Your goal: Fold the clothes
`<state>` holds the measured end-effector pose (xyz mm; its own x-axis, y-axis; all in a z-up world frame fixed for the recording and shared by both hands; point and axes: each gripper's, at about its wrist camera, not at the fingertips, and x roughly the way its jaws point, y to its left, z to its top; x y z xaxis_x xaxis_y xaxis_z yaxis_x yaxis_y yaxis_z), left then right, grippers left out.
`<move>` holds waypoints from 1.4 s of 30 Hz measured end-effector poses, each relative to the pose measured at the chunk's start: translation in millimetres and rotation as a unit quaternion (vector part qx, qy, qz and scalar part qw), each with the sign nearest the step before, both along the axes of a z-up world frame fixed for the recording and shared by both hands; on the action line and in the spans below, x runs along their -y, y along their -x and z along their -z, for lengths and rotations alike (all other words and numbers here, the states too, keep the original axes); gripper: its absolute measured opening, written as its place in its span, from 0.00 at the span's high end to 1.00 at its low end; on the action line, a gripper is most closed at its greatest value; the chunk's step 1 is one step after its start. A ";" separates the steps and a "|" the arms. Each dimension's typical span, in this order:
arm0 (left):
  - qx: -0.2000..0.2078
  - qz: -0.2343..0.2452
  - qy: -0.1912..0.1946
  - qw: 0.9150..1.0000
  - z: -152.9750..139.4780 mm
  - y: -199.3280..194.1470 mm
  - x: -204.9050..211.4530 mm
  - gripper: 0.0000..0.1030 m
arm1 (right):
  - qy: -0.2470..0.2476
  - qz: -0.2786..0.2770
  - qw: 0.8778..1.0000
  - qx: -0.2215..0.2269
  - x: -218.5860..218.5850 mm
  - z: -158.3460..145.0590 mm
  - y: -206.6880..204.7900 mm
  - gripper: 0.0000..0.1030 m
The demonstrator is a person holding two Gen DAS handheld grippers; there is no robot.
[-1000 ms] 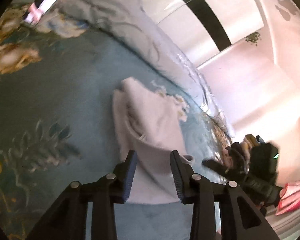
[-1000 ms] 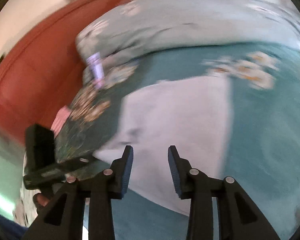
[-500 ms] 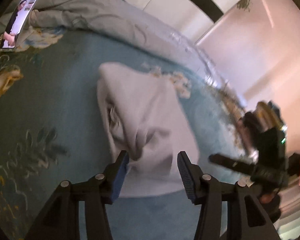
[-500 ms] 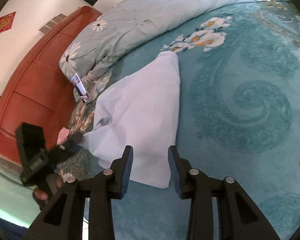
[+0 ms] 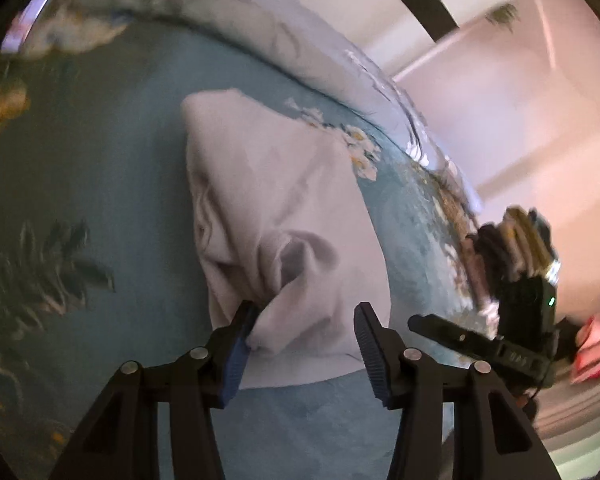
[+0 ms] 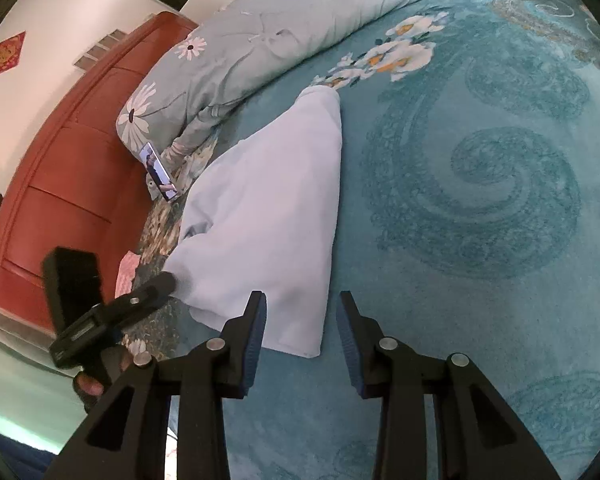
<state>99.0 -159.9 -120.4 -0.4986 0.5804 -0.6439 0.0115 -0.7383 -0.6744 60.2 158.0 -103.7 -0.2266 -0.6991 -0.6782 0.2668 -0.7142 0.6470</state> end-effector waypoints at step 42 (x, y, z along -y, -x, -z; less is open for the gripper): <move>0.013 -0.085 -0.048 0.995 33.1 82.7 114.6 0.65 | 0.031 -0.026 0.998 0.044 14.2 35.1 -5.3 0.63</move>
